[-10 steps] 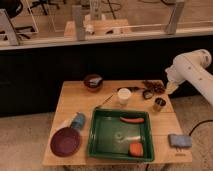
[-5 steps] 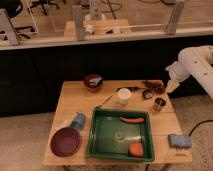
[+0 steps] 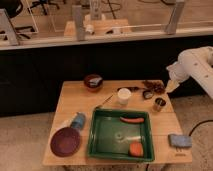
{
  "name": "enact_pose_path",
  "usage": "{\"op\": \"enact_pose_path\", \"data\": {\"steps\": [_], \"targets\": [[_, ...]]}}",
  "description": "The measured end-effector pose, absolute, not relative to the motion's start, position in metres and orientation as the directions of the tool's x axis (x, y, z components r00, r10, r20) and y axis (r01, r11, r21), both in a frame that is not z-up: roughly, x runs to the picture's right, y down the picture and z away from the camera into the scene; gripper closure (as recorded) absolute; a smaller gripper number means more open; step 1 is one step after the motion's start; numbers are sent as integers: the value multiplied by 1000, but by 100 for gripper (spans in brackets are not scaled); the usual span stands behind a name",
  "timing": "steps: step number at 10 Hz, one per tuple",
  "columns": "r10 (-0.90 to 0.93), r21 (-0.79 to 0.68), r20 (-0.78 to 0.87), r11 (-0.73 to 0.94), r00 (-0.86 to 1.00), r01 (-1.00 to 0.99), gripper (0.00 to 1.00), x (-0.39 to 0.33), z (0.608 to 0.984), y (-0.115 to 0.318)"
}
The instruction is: Place grapes in purple bowl
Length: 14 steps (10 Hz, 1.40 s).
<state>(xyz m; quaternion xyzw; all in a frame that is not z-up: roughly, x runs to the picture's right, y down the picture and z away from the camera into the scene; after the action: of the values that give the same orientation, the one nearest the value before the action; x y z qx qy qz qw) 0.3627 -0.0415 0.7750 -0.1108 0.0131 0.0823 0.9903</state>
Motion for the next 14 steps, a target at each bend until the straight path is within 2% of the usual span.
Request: {"op": "enact_pose_path", "data": {"steps": [3,9,14], "targets": [[142,-220,-21,965,990,-144,20,363,775,-38],[174,-291,-35,940,984,-176,20,369,744,-33],[168,-280,-30,945,985,-170,20,367,745,-34]]}}
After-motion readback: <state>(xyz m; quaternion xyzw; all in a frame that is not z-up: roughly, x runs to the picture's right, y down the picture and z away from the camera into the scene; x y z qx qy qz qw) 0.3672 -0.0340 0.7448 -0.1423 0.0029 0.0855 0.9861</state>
